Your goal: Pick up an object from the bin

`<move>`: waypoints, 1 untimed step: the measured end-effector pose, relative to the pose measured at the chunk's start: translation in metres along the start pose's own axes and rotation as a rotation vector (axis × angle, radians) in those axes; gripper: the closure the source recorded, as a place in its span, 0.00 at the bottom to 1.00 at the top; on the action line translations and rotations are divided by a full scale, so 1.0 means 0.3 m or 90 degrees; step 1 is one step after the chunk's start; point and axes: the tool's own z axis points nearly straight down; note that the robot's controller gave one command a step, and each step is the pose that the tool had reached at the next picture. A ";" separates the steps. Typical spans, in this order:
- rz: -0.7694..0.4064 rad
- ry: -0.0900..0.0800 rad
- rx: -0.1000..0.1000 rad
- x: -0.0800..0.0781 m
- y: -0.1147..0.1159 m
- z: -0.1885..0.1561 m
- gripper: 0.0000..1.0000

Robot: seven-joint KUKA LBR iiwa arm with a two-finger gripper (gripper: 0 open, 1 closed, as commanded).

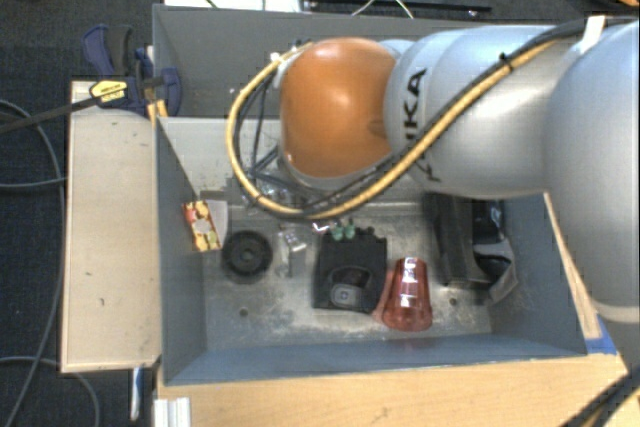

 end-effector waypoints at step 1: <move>-0.121 0.002 0.000 0.224 0.158 0.237 0.00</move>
Offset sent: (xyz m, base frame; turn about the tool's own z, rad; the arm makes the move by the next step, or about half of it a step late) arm 0.0058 -0.0426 -0.0956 -0.1685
